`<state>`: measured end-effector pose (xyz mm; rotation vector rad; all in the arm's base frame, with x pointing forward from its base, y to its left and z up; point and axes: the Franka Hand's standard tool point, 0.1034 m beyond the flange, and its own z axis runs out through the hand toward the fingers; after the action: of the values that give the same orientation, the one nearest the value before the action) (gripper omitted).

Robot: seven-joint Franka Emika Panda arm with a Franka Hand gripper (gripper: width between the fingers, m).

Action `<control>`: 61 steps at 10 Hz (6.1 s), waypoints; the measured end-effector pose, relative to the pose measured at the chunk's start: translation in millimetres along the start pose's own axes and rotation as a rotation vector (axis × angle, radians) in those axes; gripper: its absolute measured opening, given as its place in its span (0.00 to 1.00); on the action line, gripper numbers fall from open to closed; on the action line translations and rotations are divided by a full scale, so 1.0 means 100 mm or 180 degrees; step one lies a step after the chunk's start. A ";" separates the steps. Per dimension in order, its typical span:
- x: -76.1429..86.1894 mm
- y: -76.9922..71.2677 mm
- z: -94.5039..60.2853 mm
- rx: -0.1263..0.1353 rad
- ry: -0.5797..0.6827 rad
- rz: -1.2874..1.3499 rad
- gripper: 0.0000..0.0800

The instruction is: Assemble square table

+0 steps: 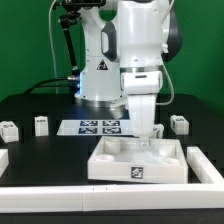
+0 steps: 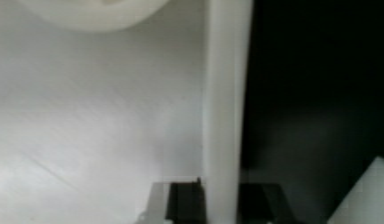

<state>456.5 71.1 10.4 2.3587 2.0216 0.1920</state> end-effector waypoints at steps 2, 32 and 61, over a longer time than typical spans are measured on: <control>-0.06 0.01 0.00 0.0001 -0.0007 0.0049 0.08; 0.26 0.27 -0.28 0.0379 -0.0374 0.0399 0.81; 1.01 -0.96 -0.19 0.2007 -0.2926 0.4097 0.81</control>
Offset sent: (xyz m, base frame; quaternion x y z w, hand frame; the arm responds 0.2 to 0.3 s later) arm 0.0000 0.0000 0.0000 0.0000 0.0000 0.0000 1.0000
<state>374.9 184.8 26.8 2.7723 0.0259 -1.3580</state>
